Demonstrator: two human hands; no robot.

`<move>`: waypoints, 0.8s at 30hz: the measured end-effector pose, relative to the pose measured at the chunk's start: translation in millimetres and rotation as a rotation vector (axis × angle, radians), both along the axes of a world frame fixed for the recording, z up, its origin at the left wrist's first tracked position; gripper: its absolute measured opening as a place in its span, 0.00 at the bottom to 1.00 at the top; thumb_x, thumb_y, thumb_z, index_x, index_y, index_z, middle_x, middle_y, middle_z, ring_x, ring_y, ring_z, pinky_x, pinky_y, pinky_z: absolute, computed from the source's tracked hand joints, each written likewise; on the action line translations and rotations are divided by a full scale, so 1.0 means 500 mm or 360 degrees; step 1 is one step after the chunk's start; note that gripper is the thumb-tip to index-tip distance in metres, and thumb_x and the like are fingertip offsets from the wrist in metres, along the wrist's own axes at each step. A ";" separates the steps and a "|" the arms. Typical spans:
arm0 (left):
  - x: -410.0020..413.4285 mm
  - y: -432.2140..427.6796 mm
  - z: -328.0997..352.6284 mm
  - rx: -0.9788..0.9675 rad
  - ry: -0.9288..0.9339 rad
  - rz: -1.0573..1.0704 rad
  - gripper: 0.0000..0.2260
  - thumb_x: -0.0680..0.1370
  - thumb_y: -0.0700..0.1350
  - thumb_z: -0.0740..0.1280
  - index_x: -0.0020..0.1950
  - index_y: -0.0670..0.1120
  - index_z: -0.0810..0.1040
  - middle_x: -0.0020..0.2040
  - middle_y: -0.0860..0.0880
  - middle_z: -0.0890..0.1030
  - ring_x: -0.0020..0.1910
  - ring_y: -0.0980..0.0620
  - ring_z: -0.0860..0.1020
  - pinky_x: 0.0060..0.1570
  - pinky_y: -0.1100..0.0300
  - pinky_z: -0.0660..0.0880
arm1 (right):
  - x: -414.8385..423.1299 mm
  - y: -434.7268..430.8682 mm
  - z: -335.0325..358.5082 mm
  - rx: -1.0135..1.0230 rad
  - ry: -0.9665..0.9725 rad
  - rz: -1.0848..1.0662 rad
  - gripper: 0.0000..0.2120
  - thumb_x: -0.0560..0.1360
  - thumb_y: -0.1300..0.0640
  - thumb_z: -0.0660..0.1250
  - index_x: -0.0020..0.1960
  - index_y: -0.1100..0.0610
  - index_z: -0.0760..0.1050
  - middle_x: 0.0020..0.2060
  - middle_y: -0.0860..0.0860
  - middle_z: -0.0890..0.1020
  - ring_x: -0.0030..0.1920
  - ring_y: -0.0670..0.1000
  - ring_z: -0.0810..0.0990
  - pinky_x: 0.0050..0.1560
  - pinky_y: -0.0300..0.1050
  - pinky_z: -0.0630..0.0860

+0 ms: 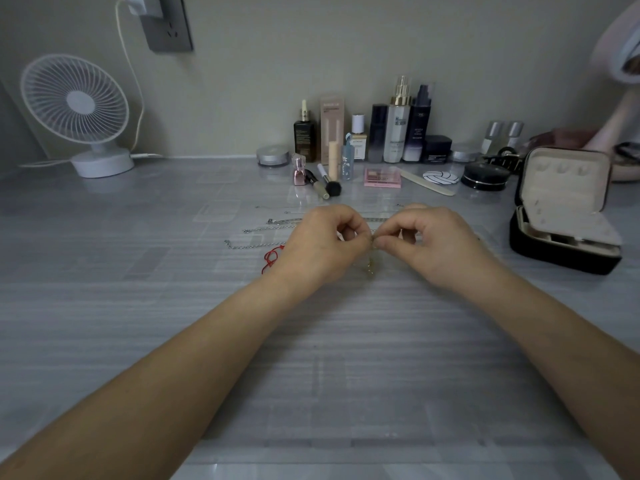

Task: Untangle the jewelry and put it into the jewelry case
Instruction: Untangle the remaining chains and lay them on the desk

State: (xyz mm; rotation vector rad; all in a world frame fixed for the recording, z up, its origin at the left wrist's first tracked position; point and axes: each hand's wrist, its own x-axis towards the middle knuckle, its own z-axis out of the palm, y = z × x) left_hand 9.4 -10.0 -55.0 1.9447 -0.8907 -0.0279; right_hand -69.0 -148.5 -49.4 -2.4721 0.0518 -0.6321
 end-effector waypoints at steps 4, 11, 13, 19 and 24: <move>0.001 -0.002 -0.002 0.0036 -0.0028 0.0015 0.03 0.73 0.42 0.68 0.39 0.47 0.79 0.31 0.55 0.73 0.24 0.63 0.69 0.25 0.71 0.65 | 0.001 0.001 -0.004 -0.0091 -0.0040 -0.0033 0.02 0.70 0.57 0.71 0.39 0.51 0.79 0.34 0.41 0.74 0.34 0.41 0.71 0.38 0.35 0.68; 0.000 -0.002 0.003 0.0013 0.0053 0.0036 0.06 0.73 0.42 0.68 0.36 0.50 0.77 0.31 0.55 0.74 0.23 0.64 0.69 0.22 0.74 0.63 | 0.004 -0.004 -0.003 -0.0103 -0.0033 -0.0112 0.08 0.69 0.59 0.71 0.36 0.48 0.75 0.33 0.41 0.73 0.34 0.42 0.71 0.34 0.31 0.66; -0.003 -0.001 0.006 0.0002 0.0092 0.0023 0.04 0.74 0.40 0.68 0.40 0.45 0.79 0.31 0.54 0.73 0.21 0.64 0.69 0.20 0.75 0.61 | 0.004 -0.004 -0.002 -0.0071 0.0007 -0.0081 0.04 0.70 0.57 0.71 0.39 0.49 0.78 0.34 0.41 0.74 0.34 0.42 0.71 0.36 0.30 0.66; -0.006 -0.002 0.007 0.0012 0.0091 0.0019 0.03 0.74 0.41 0.68 0.42 0.43 0.80 0.31 0.54 0.73 0.21 0.64 0.68 0.20 0.74 0.61 | 0.005 -0.001 -0.004 -0.0119 0.0016 -0.0033 0.02 0.72 0.55 0.70 0.43 0.51 0.82 0.34 0.40 0.74 0.36 0.42 0.72 0.38 0.32 0.67; -0.006 -0.002 0.006 0.0046 0.0073 0.0027 0.02 0.73 0.41 0.68 0.41 0.44 0.79 0.30 0.55 0.72 0.23 0.64 0.69 0.22 0.73 0.64 | 0.002 -0.002 -0.001 -0.0043 -0.0016 -0.0045 0.05 0.71 0.58 0.71 0.38 0.48 0.79 0.33 0.40 0.75 0.34 0.42 0.72 0.35 0.29 0.66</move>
